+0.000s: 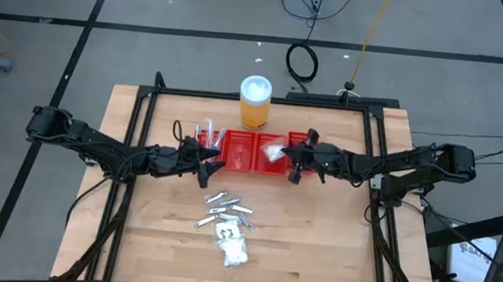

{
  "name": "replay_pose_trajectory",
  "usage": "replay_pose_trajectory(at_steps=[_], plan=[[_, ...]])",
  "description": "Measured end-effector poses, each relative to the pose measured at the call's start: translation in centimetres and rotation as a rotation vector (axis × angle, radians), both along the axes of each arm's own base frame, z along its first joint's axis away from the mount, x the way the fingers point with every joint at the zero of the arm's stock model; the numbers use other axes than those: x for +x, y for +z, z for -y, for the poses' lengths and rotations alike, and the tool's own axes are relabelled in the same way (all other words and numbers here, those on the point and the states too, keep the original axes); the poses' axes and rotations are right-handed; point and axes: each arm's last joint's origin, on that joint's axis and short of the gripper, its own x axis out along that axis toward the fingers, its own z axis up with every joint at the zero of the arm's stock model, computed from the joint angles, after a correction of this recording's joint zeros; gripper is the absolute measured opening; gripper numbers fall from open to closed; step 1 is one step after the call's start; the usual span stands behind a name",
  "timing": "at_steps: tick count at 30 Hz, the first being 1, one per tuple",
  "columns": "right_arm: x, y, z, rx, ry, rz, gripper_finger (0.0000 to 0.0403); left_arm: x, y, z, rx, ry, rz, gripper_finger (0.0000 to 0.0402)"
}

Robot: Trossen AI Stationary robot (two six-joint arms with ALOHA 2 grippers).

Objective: Pick & Place Travel size toiletries
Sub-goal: Put the cotton pack into the middle right red basket

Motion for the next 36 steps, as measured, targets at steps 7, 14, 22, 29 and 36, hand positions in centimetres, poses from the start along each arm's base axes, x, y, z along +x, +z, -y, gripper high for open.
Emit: replay_pose_trajectory(at_steps=[7, 14, 22, 29, 36], plan=[[0.0, -0.2, 0.5, 0.007, -0.022, 0.013, 0.0000, 0.0, 0.0, 0.0, -0.007, 0.001, 0.003, 0.0239], [0.6, -1.7, 0.4, 0.056, 0.029, -0.025, 0.0019, 0.0, 0.0, 0.0, -0.008, 0.002, 0.004, 0.0239], [1.1, -2.1, 0.1, 0.090, 0.090, 0.007, 0.0154, 0.0, 0.0, 0.0, -0.011, 0.002, 0.005, 0.0239], [0.6, 0.8, -2.2, 0.125, 0.266, 0.132, 0.0235, 0.0, -0.3, 0.0, -0.040, -0.009, -0.019, 0.0239], [-0.8, 3.3, -7.5, 0.358, 0.767, 0.194, 0.0245, -0.1, -1.3, 0.4, -0.074, -0.040, -0.100, 0.0239]])
